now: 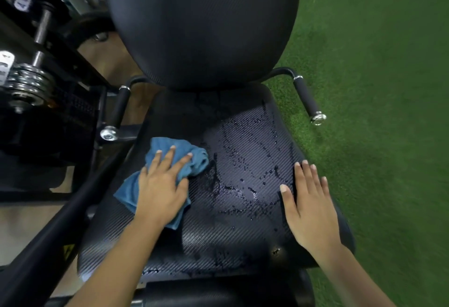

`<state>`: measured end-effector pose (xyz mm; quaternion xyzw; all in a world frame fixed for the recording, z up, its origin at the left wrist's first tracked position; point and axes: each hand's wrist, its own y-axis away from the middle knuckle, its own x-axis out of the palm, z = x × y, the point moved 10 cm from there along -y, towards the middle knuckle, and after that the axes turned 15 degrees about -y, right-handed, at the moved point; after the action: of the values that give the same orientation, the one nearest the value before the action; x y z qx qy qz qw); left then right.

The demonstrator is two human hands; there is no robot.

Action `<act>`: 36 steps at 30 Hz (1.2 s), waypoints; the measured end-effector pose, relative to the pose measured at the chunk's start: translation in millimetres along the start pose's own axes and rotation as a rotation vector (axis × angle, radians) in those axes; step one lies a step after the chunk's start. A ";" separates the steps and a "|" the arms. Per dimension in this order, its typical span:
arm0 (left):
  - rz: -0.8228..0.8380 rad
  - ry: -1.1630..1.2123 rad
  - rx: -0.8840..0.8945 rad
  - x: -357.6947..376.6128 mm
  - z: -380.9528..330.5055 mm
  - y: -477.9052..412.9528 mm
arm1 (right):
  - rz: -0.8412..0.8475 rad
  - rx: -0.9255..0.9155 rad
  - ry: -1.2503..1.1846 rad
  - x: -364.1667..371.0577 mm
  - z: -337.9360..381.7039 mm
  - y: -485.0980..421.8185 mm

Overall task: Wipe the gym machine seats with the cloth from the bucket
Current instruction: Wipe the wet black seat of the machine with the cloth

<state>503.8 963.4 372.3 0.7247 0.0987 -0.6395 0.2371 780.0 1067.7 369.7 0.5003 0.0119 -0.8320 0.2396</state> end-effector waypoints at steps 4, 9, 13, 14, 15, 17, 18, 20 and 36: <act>-0.048 0.041 0.067 -2.6 21.1 28.9 | 0.013 0.012 0.028 1.2 -1.4 -1.2; -0.026 -0.033 -0.198 -2.8 44.5 0.8 | 0.016 0.023 0.020 3.8 -2.6 -1.9; -0.037 -0.034 0.048 0.0 5.6 26.5 | 0.021 0.026 0.026 4.9 -3.2 -2.2; -0.038 -0.012 0.066 -0.8 12.8 36.5 | 0.024 0.027 0.029 4.9 -3.2 -1.8; -0.044 0.003 0.048 -2.3 25.8 41.5 | 0.026 0.028 0.031 5.3 -3.2 -1.6; -0.056 0.005 -0.053 -5.1 51.3 34.7 | 0.027 0.027 0.034 5.2 -3.9 -1.5; -0.053 -0.001 -0.121 -4.3 58.8 26.0 | 0.027 0.025 0.036 5.7 -4.1 -1.5; -0.032 -0.015 -0.192 -3.0 49.8 13.5 | 0.022 0.027 0.033 6.5 -5.2 -2.2; -0.034 -0.031 0.078 -0.5 0.1 41.3 | 0.020 0.028 0.009 4.9 -5.2 -3.0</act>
<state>522.0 927.6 381.7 0.7217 0.0821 -0.6579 0.1992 781.2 1069.9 362.3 0.5074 -0.0036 -0.8274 0.2408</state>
